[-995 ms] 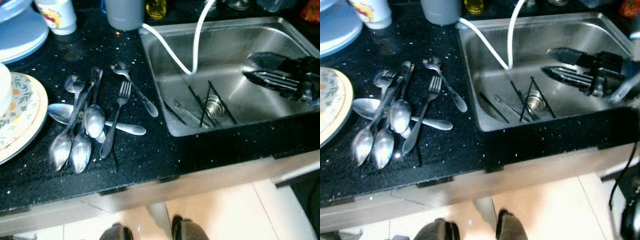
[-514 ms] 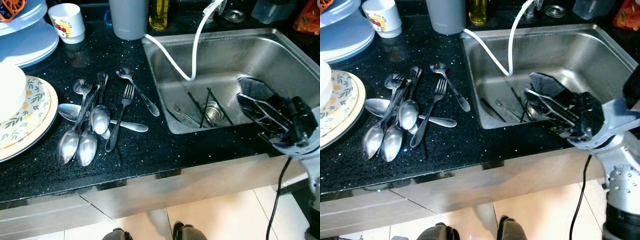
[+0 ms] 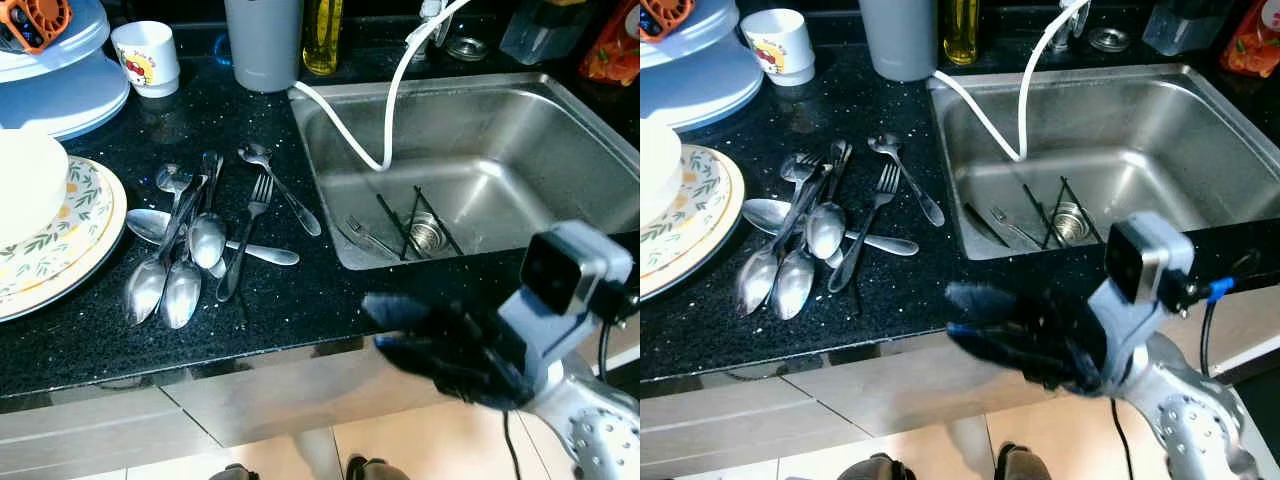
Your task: Kitchen organization
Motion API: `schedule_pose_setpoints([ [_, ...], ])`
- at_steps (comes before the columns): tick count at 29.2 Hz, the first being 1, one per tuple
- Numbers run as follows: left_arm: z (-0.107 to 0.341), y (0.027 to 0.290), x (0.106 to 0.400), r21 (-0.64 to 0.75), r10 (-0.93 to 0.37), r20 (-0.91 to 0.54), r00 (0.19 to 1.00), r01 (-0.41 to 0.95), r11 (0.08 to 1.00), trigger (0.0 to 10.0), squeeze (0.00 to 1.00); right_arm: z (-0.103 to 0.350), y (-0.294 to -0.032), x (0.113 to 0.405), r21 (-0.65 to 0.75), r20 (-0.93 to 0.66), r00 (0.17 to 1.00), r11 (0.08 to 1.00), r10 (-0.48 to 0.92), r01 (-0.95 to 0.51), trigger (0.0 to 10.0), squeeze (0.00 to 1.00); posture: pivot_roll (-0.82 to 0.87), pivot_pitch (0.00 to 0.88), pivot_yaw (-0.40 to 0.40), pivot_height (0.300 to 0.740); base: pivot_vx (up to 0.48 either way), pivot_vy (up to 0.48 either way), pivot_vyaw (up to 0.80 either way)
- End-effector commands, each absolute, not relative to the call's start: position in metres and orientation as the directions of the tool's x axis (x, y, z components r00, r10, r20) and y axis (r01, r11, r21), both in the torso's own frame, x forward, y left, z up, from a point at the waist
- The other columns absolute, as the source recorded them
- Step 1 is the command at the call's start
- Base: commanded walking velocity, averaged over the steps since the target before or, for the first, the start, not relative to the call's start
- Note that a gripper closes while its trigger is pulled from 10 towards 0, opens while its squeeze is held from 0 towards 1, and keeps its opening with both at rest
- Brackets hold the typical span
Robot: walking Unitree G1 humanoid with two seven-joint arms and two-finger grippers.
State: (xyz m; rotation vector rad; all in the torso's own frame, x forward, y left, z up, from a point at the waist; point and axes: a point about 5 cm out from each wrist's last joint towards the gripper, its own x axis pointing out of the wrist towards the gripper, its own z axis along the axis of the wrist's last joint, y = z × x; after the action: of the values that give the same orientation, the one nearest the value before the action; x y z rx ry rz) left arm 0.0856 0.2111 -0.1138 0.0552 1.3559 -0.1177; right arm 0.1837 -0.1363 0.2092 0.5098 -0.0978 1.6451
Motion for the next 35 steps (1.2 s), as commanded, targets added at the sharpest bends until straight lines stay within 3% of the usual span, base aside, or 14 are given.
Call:
schedule_pose_setpoints([
  [1, -0.107, 0.211, 0.113, -0.017, -0.052, -0.947, 0.317, 0.11, 0.994, 10.0, 0.0, 0.2, -0.132, 0.176, 0.248, 0.307, -0.1, -0.181, 0.947, -0.952, 10.0, 0.0, -0.01, 0.115, -0.003, 0.74, 0.0, 0.0, 0.0],
  [14, -0.108, 0.21, 0.11, -0.015, -0.047, -0.949, 0.31, 0.104, 0.994, 10.0, 0.0, 0.131, -0.158, 0.166, 0.442, -0.012, -0.046, -0.036, 0.999, -0.896, 10.0, 0.0, 0.0, 0.122, -0.004, 0.74, 0.0, 0.0, 0.0],
  [21, -0.109, 0.211, 0.107, -0.009, -0.04, -0.953, 0.302, 0.104, 0.995, 10.0, 0.0, 0.072, -0.189, 0.161, 0.545, -0.231, 0.08, 0.197, 0.97, -0.815, 10.0, 0.0, -0.01, 0.13, -0.009, 0.74, 0.0, 0.0, 0.0],
  [22, -0.109, 0.211, 0.107, -0.009, -0.04, -0.953, 0.302, 0.104, 0.995, 10.0, 0.0, 0.072, -0.189, 0.161, 0.545, -0.231, 0.08, 0.197, 0.97, -0.815, 10.0, 0.0, -0.01, 0.13, -0.009, 0.74, 0.0, 0.0, 0.0],
  [24, -0.109, 0.21, 0.106, -0.01, -0.041, -0.953, 0.3, 0.102, 0.995, 10.0, 0.0, 0.045, -0.204, 0.156, 0.582, -0.313, 0.156, 0.318, 0.937, -0.748, 10.0, 0.0, 0.0, 0.131, -0.011, 0.74, 0.0, 0.0, 0.0],
  [30, -0.109, 0.21, 0.105, -0.011, -0.041, -0.953, 0.299, 0.101, 0.995, 10.0, 0.0, 0.021, -0.218, 0.149, 0.621, -0.377, 0.223, 0.424, 0.899, -0.659, 10.0, 0.0, 0.0, 0.131, -0.01, 0.74, 0.0, 0.0, 0.0],
  [33, -0.11, 0.21, 0.105, -0.01, -0.039, -0.954, 0.297, 0.099, 0.995, 10.0, 0.0, -0.019, -0.24, 0.136, 0.591, -0.57, 0.285, 0.625, 0.771, -0.51, 10.0, 0.0, -0.01, 0.132, -0.011, 0.74, 0.0, 0.0, 0.0],
  [35, -0.11, 0.21, 0.105, -0.01, -0.039, -0.954, 0.297, 0.098, 0.995, 10.0, 0.0, -0.027, -0.244, 0.132, 0.57, -0.615, 0.284, 0.664, 0.735, -0.484, 10.0, 0.0, -0.01, 0.132, -0.011, 0.74, 0.0, 0.0, 0.0],
])
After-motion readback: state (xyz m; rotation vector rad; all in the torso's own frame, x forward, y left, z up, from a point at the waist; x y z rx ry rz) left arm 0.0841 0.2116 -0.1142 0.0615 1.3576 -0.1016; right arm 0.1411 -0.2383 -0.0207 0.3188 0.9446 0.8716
